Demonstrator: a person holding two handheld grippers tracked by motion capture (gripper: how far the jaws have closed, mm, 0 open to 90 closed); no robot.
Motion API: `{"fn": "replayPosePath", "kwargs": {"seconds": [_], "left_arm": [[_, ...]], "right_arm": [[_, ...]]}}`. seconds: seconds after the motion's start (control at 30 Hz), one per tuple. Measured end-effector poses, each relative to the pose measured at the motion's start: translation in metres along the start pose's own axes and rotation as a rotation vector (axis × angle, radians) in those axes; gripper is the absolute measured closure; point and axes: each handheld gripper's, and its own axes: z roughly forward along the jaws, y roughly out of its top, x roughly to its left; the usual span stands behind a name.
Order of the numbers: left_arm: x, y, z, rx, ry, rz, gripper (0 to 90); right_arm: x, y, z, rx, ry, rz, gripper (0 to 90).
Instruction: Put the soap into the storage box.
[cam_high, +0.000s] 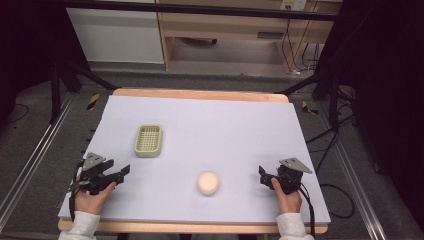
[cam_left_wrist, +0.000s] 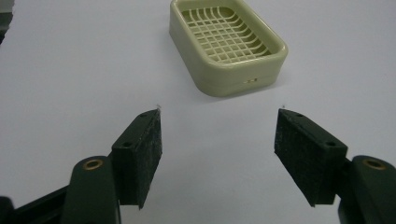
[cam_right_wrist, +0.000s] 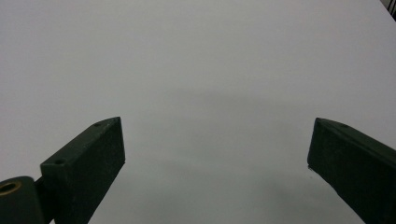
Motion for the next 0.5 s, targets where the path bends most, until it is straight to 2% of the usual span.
{"fn": "replayPosePath", "kwargs": {"seconds": [0.27, 0.5], "left_arm": [[-0.005, 0.001, -0.002, -0.013, -0.028, 0.005, 32.0], [-0.012, 0.004, -0.003, -0.011, -0.035, 0.031, 31.6]], "right_arm": [[-0.001, 0.0, -0.001, -0.007, -0.005, 0.011, 4.4], [-0.001, 0.0, 0.0, -0.003, -0.001, 0.01, 4.4]]}}
